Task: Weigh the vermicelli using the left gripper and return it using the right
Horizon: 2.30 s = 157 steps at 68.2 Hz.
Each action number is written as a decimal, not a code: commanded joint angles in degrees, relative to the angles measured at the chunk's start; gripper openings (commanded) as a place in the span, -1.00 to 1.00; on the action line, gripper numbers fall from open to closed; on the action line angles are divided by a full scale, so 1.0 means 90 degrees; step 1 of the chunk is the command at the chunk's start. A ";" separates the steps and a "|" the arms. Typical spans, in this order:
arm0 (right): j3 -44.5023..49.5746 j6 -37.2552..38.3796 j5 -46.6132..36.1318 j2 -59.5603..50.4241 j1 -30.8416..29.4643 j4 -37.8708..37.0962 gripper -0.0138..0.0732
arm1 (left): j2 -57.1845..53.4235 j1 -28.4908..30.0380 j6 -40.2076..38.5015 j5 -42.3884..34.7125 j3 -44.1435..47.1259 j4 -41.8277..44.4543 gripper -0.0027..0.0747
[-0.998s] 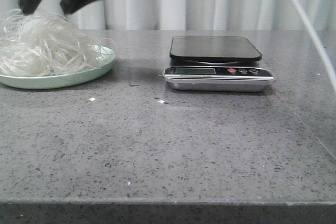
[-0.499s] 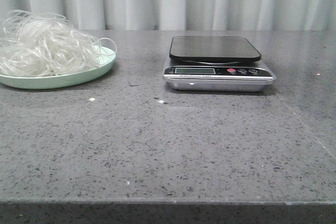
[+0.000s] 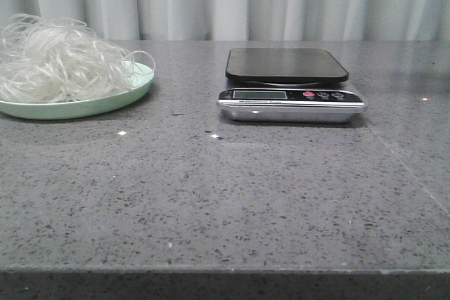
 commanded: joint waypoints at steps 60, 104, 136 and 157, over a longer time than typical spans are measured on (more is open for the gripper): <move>0.6923 -0.0053 -0.3715 -0.7478 -0.0415 -0.0939 -0.33 | 0.0056 0.0003 -0.0048 -0.0517 -0.0175 -0.0021 -0.58; 0.7025 -0.0053 -0.3679 -0.8372 -0.0415 -0.0939 -0.33 | 0.0056 0.0003 -0.0048 -0.0517 -0.0175 -0.0021 -0.58; 0.7025 -0.0053 -0.3679 -0.8372 -0.0415 -0.0939 -0.33 | 0.0056 0.0003 -0.0048 -0.0517 -0.0073 -0.0021 -0.58; 0.7025 -0.0053 -0.3679 -0.8372 -0.0415 -0.0939 -0.33 | -0.0606 0.0213 -0.0003 -0.0513 0.0965 -0.0062 -0.58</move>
